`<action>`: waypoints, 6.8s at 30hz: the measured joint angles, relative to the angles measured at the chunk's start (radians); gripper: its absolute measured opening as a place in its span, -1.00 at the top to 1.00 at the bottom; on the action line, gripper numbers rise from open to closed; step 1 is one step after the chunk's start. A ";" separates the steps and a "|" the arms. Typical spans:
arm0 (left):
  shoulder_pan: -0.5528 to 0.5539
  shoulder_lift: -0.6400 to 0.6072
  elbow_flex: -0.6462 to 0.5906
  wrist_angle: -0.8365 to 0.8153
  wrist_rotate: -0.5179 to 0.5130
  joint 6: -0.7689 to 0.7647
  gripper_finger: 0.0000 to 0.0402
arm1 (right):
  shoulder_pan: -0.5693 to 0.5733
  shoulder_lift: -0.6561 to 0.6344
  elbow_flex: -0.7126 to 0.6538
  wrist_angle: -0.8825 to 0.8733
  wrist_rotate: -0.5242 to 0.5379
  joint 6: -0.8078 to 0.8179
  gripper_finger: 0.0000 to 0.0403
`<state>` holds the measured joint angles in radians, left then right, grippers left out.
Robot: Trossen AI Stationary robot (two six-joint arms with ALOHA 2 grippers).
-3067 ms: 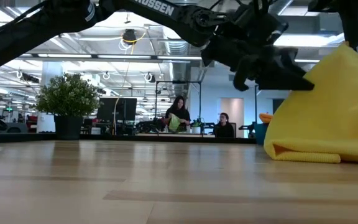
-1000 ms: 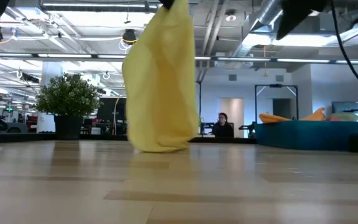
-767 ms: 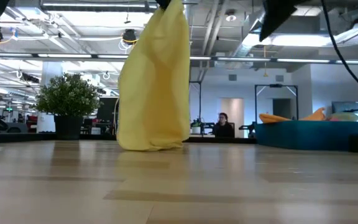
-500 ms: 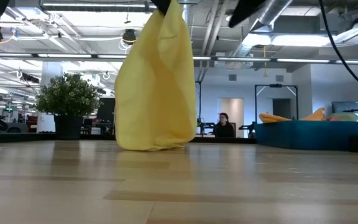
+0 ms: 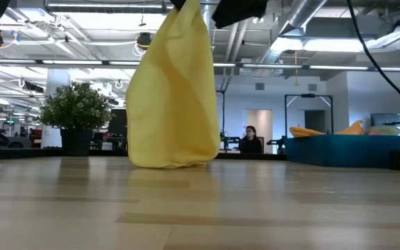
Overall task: Fold microfiber towels
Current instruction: Fold the yellow microfiber towel on the table
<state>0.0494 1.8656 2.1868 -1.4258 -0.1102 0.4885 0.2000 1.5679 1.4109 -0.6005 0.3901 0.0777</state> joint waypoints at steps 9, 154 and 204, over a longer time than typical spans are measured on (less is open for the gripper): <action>0.000 0.000 0.000 -0.001 -0.001 0.040 1.00 | -0.007 0.035 -0.006 0.132 0.002 -0.001 0.13; 0.082 0.000 0.000 0.083 -0.131 0.013 1.00 | -0.248 -0.032 -0.058 0.077 -0.347 -0.140 0.13; 0.134 0.004 -0.029 0.181 -0.250 -0.036 1.00 | -0.312 -0.172 0.136 -0.258 -0.025 -0.230 0.99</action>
<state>0.1830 1.8694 2.1578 -1.2443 -0.3600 0.4525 -0.1119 1.3956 1.5466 -0.8589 0.3654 -0.1523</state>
